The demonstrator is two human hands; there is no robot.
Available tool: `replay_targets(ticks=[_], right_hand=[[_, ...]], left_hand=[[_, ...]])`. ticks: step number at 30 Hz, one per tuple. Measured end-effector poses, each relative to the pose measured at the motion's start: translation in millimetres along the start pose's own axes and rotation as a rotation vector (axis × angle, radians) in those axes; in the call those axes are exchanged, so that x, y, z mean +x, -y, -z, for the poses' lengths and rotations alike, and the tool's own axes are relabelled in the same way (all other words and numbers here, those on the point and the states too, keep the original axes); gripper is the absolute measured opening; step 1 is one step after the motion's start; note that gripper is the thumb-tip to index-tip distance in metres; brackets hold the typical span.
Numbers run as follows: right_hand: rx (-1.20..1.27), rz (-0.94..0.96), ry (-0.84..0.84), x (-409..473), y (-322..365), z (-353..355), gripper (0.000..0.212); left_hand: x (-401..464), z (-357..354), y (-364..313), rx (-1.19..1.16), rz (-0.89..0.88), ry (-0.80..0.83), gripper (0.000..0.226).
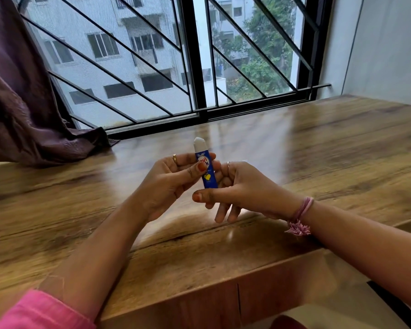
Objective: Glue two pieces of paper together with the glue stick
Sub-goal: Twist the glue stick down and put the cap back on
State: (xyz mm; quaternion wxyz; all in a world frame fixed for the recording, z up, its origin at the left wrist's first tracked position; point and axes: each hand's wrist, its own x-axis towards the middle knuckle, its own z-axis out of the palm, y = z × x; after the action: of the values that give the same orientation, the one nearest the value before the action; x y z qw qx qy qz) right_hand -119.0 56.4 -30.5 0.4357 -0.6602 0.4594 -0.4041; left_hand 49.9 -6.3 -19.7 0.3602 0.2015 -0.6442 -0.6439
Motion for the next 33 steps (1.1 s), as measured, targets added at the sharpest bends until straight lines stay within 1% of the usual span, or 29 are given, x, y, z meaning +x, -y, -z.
replay_targets(ticks=[5,8,12,15,17,20,22,24,26,29,33], right_hand=[[0.194,-0.041,0.106,-1.8,1.3,2.1,0.03],[0.147,-0.026,0.107,-0.7,-0.5,4.6,0.027],[0.015,-0.001,0.008,0.1,-1.4,5.2,0.022],[-0.061,0.018,-0.052,0.6,-1.6,3.0,0.029],[-0.058,0.023,-0.063,0.4,-1.6,1.2,0.033],[0.059,0.002,0.012,-1.5,0.5,1.9,0.027],[0.153,-0.021,0.086,-2.2,1.0,4.4,0.028],[0.184,-0.049,0.115,-2.3,0.6,6.3,0.03],[0.168,-0.054,0.088,-1.6,-0.1,6.7,0.029],[0.079,-0.031,-0.008,-1.3,-1.3,5.4,0.025],[-0.058,-0.01,-0.097,0.7,-4.0,0.3,0.034]], left_hand=[[-0.7,3.2,-0.6,0.004,0.004,0.03,0.03],[-1.8,1.9,-0.1,0.031,0.009,0.041,0.028],[-1.1,1.9,0.8,0.037,0.024,0.033,0.025],[0.0,1.6,3.2,0.042,0.025,0.035,0.025],[0.1,2.1,2.8,0.019,0.022,0.046,0.028],[-0.7,4.0,1.0,-0.02,0.016,0.06,0.033],[-1.2,4.1,1.2,-0.008,0.017,0.052,0.03],[-1.3,2.7,1.7,0.017,0.022,0.044,0.028],[-0.9,1.9,2.2,0.029,0.025,0.046,0.028],[-0.1,1.7,2.6,0.029,0.025,0.033,0.028],[1.2,-0.4,4.2,0.036,0.022,0.028,0.026]])
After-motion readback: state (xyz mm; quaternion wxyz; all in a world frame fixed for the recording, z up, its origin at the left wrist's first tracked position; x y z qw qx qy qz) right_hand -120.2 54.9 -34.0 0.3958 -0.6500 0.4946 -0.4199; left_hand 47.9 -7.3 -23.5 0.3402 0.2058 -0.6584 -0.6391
